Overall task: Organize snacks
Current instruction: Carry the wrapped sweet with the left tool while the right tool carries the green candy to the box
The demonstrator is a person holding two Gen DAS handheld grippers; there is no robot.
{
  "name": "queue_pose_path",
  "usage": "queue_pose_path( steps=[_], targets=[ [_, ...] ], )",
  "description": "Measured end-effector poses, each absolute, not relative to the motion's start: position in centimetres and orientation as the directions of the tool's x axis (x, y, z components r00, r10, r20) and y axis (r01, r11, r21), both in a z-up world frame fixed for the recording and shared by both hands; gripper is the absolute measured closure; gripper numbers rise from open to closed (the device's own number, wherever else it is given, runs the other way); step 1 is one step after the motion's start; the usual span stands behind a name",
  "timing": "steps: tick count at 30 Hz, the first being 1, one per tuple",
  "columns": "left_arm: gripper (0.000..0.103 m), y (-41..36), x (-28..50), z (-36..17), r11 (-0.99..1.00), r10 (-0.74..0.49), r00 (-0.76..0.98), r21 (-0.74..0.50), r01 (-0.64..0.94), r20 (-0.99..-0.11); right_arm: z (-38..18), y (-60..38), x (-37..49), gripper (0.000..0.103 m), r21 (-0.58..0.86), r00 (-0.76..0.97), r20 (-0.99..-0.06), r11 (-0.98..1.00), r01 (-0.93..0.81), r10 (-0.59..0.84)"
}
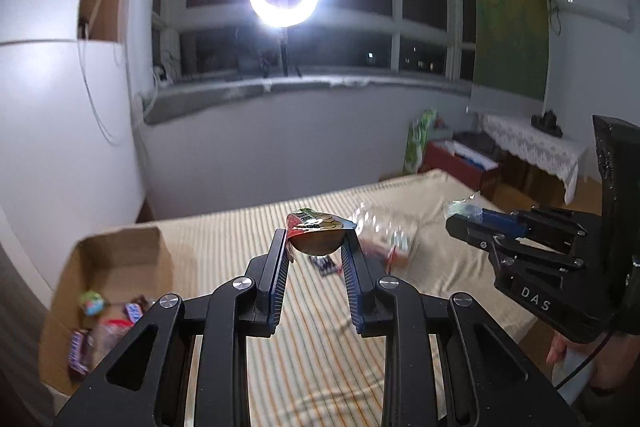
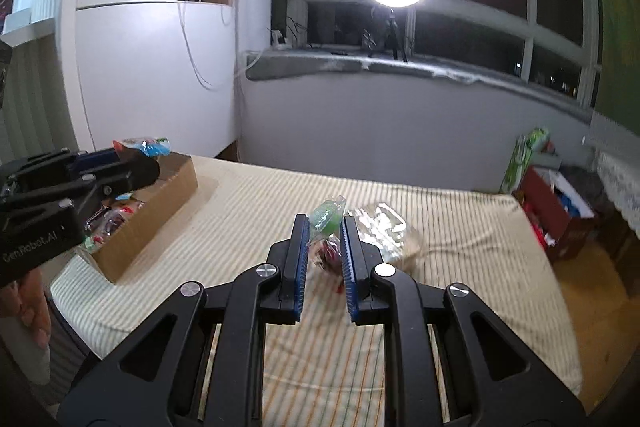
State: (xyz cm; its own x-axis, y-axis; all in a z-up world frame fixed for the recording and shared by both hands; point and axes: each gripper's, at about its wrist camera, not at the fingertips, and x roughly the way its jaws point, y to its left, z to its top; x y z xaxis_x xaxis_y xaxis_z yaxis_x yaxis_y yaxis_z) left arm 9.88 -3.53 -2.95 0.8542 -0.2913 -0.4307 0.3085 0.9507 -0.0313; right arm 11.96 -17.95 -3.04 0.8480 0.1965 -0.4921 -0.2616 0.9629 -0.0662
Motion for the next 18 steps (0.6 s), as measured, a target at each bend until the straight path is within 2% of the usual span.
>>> queue_pose_path(
  steps=[13,18],
  targets=[
    [0.079,1.1,7.7,-2.2,0.963,-0.266,0.886,-0.072,0.258,-0.379,-3.0,-11.8,11.2,0.087,-0.108,0.822,-0.517,0.933,-0.342,0.241],
    [0.079,5.2,7.0,-2.9,0.980,-0.200,0.899,-0.087,0.181,-0.389,-4.1,-7.0,11.9,0.087,-0.110,0.785,-0.536,0.897,-0.429,0.310]
  ],
)
